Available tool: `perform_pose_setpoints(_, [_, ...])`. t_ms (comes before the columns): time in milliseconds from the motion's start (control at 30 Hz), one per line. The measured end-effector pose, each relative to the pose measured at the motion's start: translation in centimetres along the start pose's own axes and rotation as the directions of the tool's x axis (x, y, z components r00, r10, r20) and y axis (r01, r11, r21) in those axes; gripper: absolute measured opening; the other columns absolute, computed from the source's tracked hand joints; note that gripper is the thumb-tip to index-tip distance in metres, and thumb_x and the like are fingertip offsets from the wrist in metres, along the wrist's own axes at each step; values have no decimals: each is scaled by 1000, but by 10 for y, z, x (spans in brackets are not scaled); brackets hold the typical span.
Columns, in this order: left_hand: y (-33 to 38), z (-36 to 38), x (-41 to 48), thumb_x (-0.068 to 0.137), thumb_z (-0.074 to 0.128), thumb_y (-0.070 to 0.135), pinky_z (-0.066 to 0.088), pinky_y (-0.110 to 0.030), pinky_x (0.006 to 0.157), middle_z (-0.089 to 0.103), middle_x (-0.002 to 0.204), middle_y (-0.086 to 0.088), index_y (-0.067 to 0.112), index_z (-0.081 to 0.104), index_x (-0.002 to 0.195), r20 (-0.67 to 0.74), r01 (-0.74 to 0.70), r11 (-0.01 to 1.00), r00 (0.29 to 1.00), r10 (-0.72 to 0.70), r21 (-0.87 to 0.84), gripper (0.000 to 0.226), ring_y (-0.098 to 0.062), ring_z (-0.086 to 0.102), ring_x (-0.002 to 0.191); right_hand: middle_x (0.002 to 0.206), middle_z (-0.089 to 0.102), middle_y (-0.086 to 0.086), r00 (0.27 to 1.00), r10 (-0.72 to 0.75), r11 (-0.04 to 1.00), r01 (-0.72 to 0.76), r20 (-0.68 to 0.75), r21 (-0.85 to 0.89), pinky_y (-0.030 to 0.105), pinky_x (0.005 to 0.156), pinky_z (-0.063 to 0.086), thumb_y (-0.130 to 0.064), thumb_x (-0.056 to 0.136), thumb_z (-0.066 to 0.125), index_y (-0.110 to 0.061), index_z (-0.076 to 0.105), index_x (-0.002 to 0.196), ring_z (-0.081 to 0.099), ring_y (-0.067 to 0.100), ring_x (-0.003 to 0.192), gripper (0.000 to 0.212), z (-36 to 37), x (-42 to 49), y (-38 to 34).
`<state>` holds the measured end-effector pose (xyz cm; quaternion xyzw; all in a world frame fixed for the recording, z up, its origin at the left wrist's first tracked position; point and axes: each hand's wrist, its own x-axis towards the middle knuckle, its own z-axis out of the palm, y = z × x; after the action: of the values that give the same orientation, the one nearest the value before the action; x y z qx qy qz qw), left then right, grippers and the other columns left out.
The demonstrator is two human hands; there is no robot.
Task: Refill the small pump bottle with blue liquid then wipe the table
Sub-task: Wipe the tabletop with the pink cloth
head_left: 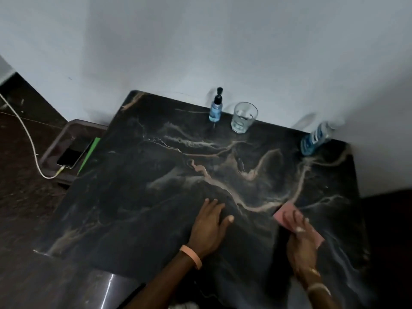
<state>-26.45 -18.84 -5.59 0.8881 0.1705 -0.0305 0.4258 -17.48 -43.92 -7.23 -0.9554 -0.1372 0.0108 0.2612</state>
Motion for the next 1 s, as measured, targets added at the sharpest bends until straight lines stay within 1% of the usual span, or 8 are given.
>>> perform_pose_setpoints(100, [10,6,-10,100,47,47,7,-26,121,39,155,-8,13,49,141,17,-2,1000,1000,2,6,54,-22,21,149,139,55,15,977,212,966,-206,-26,158,44,118,27,10,89,44,-19,58,131,45,34,134,53,3,-7,-27])
perform_pose_setpoints(300, [5,22,-25,99,52,43,22,-37,121,45,150,-10,12,51,139,101,-52,999,994,51,8,51,-24,29,146,155,37,3,786,-494,824,559,372,-89,42,117,17,-27,89,49,-27,58,135,29,26,142,47,24,-108,-35])
perform_pose_setpoints(400, [-8,23,-36,98,54,41,23,-35,120,48,148,-10,12,53,137,99,-72,997,993,70,18,48,-22,29,146,151,41,8,983,-159,959,176,93,-223,43,117,19,1,85,48,-14,59,134,33,36,140,53,-15,-110,9])
perform_pose_setpoints(500, [-11,24,-37,97,57,38,23,-34,119,49,147,-9,12,56,134,86,-75,997,994,74,14,46,-21,30,146,146,49,15,974,226,954,-227,-31,-197,45,115,30,11,88,50,-15,59,135,41,36,137,54,-21,-108,-3])
perform_pose_setpoints(600, [-10,25,-35,96,61,35,24,-34,119,53,143,-10,10,59,132,62,-85,996,995,83,19,44,-23,34,144,135,61,6,998,-47,996,50,42,-73,41,106,44,1,89,55,-37,62,126,54,26,128,54,5,-123,-53])
perform_pose_setpoints(733, [-14,24,-34,94,65,28,26,-36,119,54,142,-11,8,60,130,68,-90,996,994,90,-3,41,-24,34,144,150,46,2,766,-515,760,616,386,-207,45,102,43,-30,99,46,-29,57,137,45,34,135,39,4,-147,-26])
perform_pose_setpoints(867, [-12,18,-31,94,65,29,27,-35,118,54,142,-7,11,61,129,96,-80,997,992,81,-22,40,-21,35,144,142,53,17,992,38,957,-2,119,-290,45,91,48,8,81,56,-22,57,134,57,41,117,60,-46,-111,34])
perform_pose_setpoints(1000, [-12,12,-30,94,65,28,30,-35,117,57,139,-5,13,63,126,83,-71,996,994,75,-55,35,-19,38,141,148,44,19,951,291,933,-258,104,-251,39,90,40,10,80,56,-11,54,139,54,45,110,63,-35,-116,-10])
